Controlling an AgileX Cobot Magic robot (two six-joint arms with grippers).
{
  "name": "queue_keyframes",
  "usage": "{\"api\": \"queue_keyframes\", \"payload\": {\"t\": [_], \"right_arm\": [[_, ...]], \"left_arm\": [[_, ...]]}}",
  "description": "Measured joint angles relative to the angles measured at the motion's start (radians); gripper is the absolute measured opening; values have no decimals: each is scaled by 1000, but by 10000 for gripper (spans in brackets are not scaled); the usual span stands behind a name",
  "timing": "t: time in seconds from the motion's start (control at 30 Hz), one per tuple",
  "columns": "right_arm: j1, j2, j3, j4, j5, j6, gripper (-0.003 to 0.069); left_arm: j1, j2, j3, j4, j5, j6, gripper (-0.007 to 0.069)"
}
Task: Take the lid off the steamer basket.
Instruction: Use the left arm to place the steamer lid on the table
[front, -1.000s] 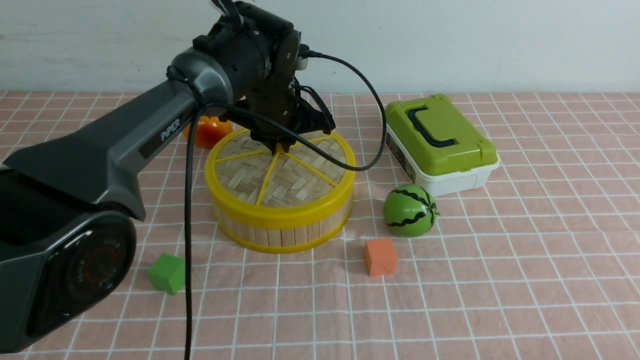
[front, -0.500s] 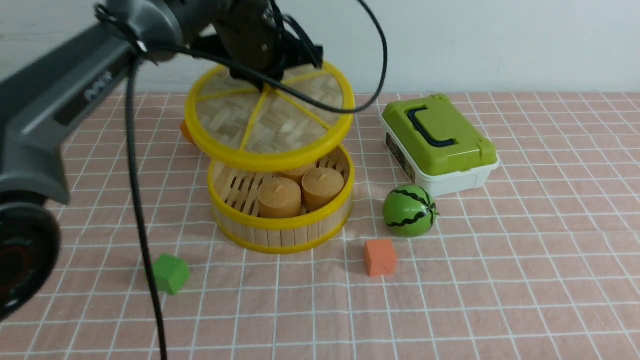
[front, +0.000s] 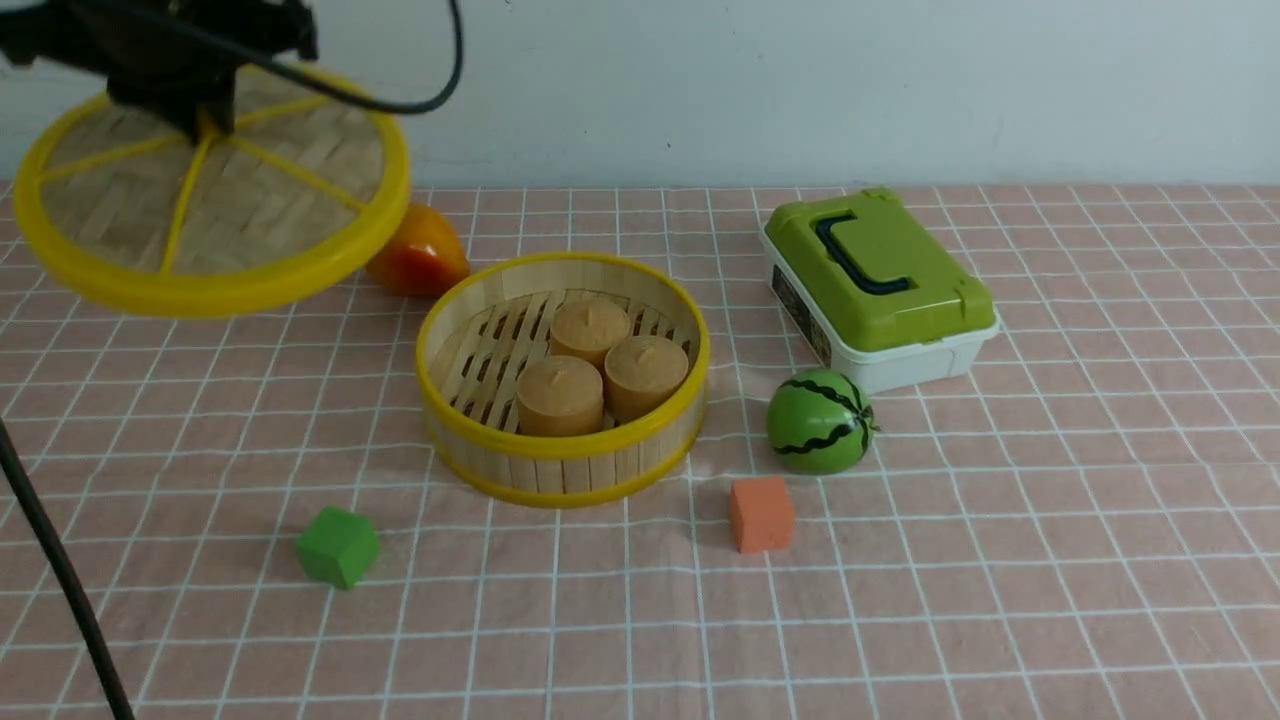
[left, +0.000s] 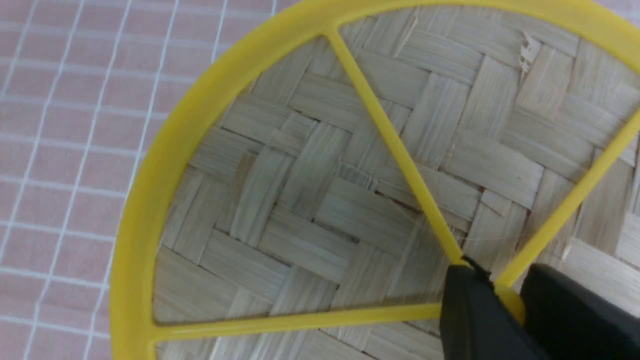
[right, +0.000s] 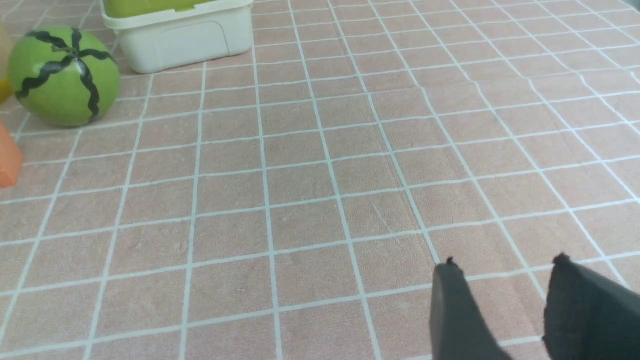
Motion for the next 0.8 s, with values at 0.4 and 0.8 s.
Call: {"api": "queue_keyframes", "payload": {"t": [0.4,0.8], "right_arm": [[0,0,0,0,0,0,241],[0,0,0,0,0,0,241]], "left_arm": [[94,150,323,-26,-332,-93,103],[78,203,323,-63,-403,-100,208]]}}
